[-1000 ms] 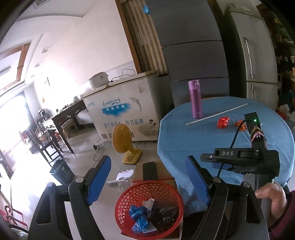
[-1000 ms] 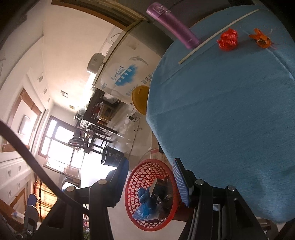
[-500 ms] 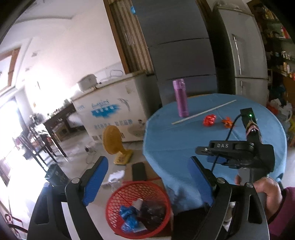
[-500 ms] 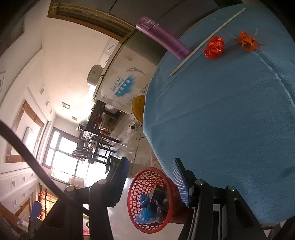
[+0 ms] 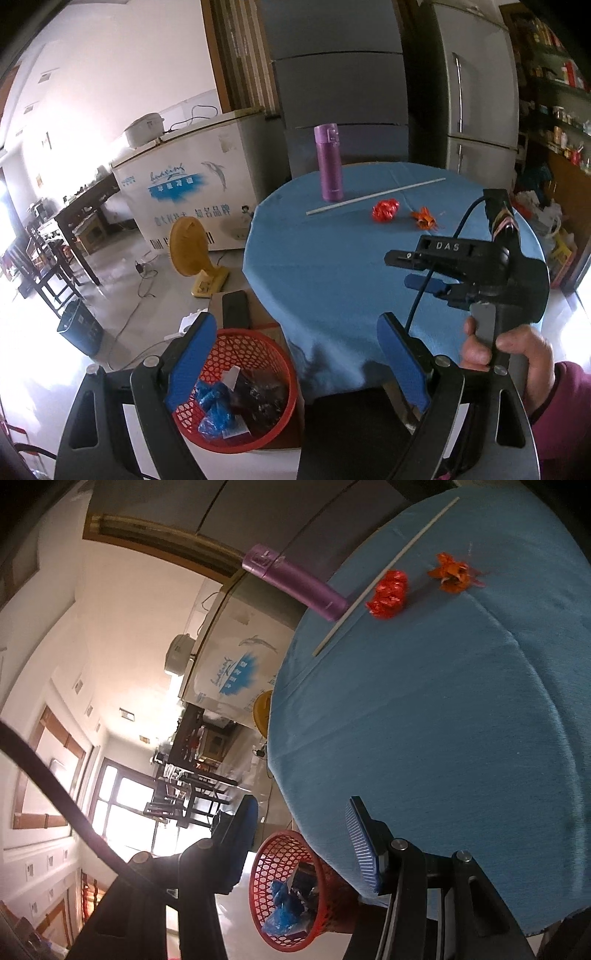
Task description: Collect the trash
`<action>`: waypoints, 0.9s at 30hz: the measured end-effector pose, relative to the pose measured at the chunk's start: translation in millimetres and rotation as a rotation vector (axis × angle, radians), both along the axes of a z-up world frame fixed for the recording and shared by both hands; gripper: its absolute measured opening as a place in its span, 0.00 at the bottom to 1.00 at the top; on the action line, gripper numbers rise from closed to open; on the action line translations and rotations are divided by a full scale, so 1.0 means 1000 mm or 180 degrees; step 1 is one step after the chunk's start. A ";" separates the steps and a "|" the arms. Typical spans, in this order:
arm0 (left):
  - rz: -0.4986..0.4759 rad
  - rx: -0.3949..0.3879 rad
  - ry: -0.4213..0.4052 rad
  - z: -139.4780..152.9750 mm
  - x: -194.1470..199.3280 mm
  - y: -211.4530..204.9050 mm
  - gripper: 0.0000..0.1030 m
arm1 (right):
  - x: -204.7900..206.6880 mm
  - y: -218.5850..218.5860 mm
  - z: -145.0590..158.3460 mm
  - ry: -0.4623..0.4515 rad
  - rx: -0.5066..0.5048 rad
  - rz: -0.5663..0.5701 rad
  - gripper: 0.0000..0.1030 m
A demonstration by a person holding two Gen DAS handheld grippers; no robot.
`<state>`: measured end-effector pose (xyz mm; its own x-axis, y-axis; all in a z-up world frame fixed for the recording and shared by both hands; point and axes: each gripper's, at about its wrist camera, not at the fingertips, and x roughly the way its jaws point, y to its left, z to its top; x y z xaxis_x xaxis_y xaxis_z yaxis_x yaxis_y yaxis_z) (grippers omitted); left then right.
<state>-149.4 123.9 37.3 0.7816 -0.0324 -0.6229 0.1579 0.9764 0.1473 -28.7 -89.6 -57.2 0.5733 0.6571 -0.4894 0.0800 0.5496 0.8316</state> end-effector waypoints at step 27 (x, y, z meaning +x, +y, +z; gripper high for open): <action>0.0006 -0.0027 0.0189 -0.019 -0.001 0.001 0.86 | -0.008 0.018 0.019 -0.0241 -0.0465 0.0103 0.53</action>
<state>-150.9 125.1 18.2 0.7432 -0.0364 -0.6680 0.1642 0.9779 0.1294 -36.3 -71.2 -38.5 0.5918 0.6008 -0.5374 0.0005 0.6664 0.7456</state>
